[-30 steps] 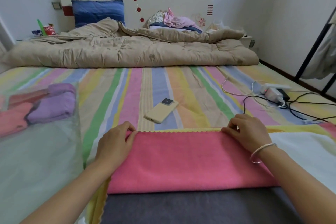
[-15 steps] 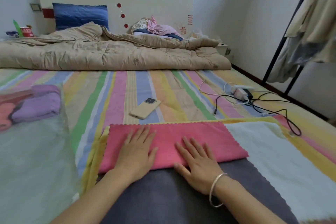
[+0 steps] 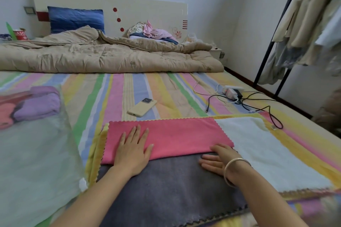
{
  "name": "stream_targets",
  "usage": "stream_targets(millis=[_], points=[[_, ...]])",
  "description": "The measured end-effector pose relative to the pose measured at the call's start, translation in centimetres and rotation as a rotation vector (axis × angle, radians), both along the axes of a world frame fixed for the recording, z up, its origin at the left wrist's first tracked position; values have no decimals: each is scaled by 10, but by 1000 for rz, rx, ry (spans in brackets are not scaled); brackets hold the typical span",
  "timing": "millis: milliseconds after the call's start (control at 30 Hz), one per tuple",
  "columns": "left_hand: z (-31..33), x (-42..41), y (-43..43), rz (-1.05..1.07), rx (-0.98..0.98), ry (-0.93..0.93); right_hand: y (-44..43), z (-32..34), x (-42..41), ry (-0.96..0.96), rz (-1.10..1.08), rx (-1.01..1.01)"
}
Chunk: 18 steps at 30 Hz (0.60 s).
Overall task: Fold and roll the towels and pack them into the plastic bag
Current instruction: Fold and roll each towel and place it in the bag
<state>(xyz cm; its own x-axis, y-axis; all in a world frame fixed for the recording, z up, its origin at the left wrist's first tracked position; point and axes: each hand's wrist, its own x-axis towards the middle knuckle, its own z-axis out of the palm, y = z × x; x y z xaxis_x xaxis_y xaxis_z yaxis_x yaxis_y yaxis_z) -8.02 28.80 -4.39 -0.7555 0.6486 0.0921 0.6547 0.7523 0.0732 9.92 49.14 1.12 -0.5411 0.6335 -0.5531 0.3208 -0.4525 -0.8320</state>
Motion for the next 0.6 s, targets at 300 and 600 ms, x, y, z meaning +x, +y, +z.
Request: stream_targets(millis=[300, 600], points=[[2, 1, 0, -2, 94, -97, 2, -8, -32, -11, -224, 415], [39, -35, -40, 435, 1360, -1103, -104, 1, -90, 36, 530, 1664]])
